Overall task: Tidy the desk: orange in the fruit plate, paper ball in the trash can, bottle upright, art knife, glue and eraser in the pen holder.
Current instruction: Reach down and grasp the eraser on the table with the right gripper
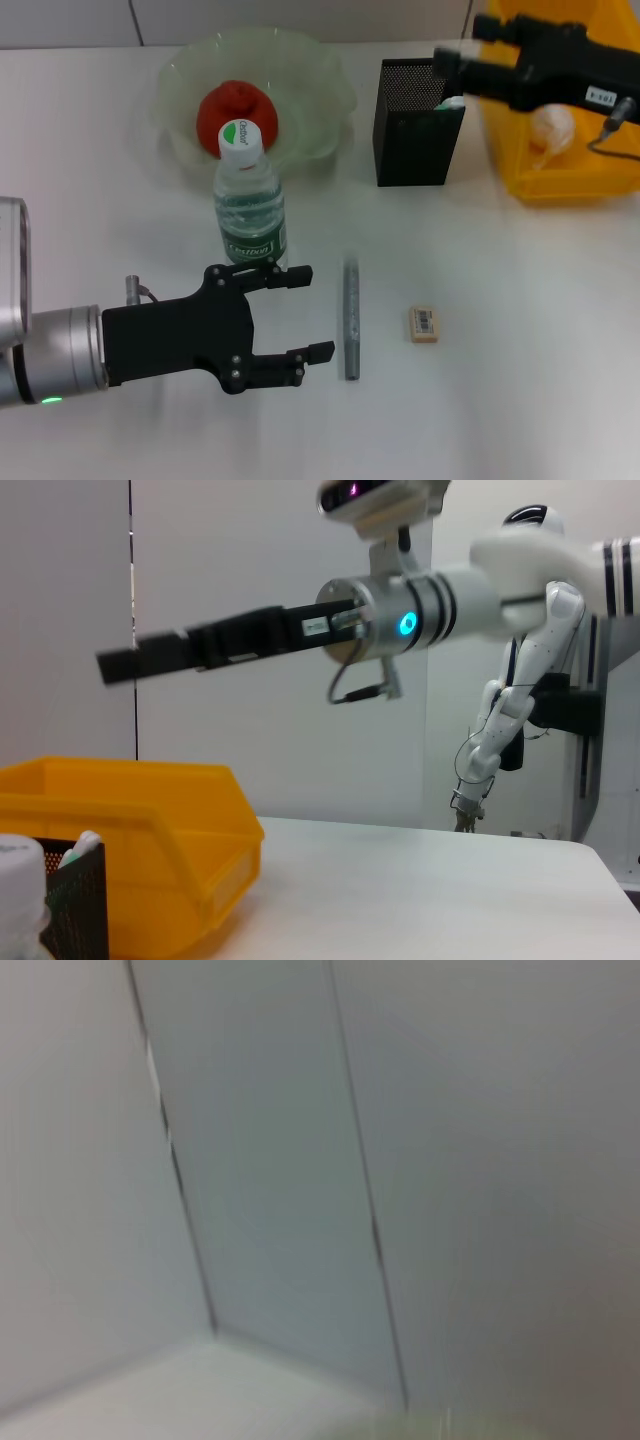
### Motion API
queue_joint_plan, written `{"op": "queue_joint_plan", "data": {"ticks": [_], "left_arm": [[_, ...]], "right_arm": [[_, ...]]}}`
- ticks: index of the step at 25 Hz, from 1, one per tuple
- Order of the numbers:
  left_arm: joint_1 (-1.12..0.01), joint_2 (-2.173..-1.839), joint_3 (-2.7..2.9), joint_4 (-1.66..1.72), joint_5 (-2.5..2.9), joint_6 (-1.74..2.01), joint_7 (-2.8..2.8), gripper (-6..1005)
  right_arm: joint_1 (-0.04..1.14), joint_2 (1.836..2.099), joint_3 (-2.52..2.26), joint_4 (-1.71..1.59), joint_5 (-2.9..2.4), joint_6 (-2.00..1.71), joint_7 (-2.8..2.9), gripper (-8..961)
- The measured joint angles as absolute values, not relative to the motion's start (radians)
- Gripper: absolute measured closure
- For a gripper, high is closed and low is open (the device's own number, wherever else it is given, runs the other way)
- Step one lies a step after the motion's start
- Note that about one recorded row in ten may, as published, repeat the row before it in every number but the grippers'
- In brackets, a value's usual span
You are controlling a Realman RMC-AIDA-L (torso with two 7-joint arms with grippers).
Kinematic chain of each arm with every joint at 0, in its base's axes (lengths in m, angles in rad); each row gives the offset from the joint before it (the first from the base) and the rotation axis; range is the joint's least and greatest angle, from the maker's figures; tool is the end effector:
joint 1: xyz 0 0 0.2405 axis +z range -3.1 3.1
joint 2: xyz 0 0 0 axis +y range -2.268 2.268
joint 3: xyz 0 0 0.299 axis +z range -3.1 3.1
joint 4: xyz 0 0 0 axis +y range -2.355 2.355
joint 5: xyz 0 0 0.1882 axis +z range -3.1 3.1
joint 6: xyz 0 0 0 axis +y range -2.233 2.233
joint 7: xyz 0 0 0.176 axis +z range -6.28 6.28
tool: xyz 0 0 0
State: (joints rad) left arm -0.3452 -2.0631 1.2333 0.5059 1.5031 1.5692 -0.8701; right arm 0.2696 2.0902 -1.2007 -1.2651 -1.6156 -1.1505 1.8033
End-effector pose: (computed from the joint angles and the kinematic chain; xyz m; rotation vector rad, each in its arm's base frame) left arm -0.2690 0.2606 -0.0923 -2.8108 -0.1621 -0.9052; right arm 0.2159 0.3576 -0.0029 -2.4164 0.6134 0.7673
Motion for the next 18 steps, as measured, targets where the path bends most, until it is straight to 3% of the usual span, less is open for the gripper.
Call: {"op": "queue_joint_plan", "data": {"ticks": [3, 10, 18], "left_arm": [[-0.346, -2.063, 1.233, 0.506, 1.503, 1.569, -0.871, 214], [-0.350, -2.063, 1.233, 0.506, 1.503, 1.569, -0.871, 214], [-0.348, -2.061, 1.225, 0.511, 1.505, 1.570, -0.881, 214]], "right_arm": [[0.306, 2.086, -1.166, -1.443, -1.915, -1.290, 2.192, 173], [0.412, 2.081, -1.132, -1.636, -2.184, -1.513, 2.464, 112], [0.673, 2.058, -1.146, -1.632, -2.459, -1.862, 2.616, 114]]}}
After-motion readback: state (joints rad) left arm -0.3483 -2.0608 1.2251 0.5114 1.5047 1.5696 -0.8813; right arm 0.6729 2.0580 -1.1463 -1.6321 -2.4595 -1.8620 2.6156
